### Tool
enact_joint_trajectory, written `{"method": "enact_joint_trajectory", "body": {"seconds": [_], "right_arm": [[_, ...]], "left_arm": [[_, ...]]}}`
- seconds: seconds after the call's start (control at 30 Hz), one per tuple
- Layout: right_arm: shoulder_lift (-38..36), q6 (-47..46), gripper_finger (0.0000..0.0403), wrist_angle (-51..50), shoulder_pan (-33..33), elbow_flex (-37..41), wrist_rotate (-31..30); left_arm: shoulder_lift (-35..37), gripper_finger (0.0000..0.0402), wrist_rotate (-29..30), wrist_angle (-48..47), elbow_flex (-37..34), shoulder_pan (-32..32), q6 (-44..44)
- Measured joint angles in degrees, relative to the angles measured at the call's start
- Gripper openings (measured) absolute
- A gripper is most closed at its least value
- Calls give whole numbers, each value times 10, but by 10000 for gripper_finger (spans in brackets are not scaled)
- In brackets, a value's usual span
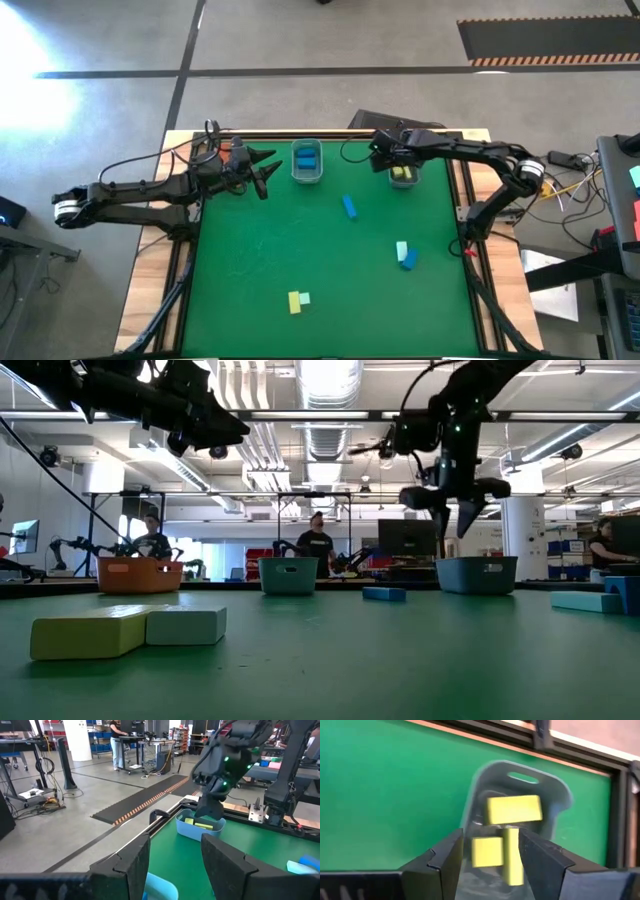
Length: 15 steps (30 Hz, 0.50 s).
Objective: Sort & place blocks by color
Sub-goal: Put the blue block into the blue bin
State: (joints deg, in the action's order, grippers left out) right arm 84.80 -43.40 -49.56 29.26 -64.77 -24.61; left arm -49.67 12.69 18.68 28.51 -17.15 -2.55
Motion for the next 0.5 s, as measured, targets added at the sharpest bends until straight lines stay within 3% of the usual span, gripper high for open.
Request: {"method": "enact_joint_trajectory", "body": {"seconds": [0.5], "right_arm": [[-8,-27,167,-11,-160,-53,7]], "left_arm": [[0,161,0,0,0,0,0]]}}
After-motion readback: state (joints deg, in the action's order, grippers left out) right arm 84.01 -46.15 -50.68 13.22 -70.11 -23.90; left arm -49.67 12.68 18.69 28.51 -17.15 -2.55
